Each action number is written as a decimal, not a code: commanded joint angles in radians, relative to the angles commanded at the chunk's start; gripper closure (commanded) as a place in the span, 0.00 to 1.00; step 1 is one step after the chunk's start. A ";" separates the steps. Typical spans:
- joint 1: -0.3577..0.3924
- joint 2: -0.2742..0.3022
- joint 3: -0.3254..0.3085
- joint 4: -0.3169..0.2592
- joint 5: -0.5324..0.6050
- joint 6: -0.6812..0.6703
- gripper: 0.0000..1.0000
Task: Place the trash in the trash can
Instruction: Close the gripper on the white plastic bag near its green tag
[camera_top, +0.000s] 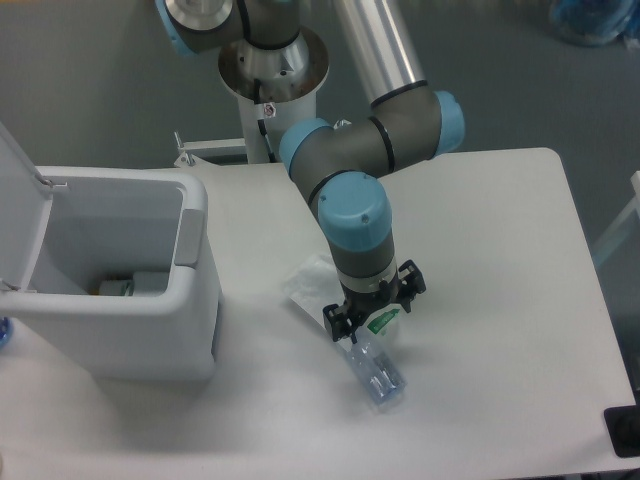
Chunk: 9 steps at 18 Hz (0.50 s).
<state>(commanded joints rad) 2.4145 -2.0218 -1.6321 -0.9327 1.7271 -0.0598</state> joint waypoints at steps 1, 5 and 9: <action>0.000 -0.003 -0.008 0.000 0.018 0.000 0.00; -0.005 -0.014 -0.015 0.000 0.034 0.000 0.00; -0.005 -0.017 -0.017 0.002 0.026 -0.002 0.00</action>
<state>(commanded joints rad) 2.4099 -2.0387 -1.6490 -0.9311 1.7533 -0.0614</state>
